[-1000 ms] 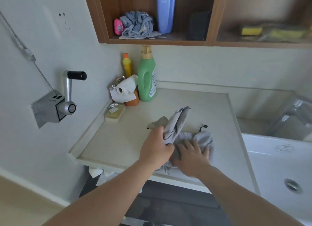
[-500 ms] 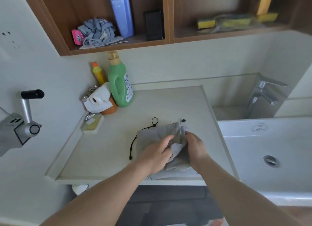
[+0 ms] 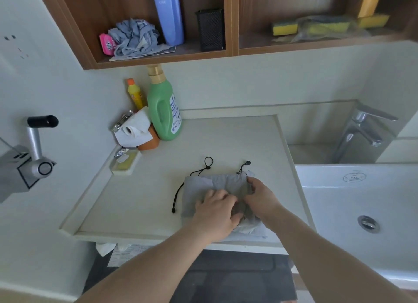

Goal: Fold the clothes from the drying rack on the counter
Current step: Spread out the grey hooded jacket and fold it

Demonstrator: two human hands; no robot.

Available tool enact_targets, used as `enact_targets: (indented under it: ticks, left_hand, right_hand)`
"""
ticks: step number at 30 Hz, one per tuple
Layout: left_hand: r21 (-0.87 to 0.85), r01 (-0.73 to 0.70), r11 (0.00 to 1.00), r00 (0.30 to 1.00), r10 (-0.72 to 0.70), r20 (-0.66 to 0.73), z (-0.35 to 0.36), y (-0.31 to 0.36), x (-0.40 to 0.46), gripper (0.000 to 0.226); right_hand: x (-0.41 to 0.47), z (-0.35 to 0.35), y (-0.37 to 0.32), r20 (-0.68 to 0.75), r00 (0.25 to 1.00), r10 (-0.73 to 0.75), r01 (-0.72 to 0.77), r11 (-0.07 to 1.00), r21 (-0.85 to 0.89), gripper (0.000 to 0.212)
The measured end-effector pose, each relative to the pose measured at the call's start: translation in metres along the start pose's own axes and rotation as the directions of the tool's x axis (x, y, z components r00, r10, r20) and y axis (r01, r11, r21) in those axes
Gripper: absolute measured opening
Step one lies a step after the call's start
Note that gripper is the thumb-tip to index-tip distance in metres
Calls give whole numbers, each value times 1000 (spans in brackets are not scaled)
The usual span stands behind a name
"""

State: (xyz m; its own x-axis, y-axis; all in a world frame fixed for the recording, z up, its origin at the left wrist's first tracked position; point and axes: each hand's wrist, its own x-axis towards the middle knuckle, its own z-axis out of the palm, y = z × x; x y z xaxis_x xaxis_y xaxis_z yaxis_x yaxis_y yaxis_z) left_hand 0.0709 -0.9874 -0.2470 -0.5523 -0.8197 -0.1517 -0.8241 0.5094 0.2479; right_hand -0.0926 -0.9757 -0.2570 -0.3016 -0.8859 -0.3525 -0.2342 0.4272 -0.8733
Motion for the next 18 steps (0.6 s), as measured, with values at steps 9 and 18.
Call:
enact_targets:
  ticks: [9,18]
  left_hand:
    - [58,79,995,997,-78,-19,23,5,-4,51]
    - [-449,411,793,770,-566,-295,14,-51,-29,52]
  right_hand:
    - [-2,30,-17,19,914,-404,325,707,-629,46]
    - [6,29,39,-57,979,-194,82,639,-765,62]
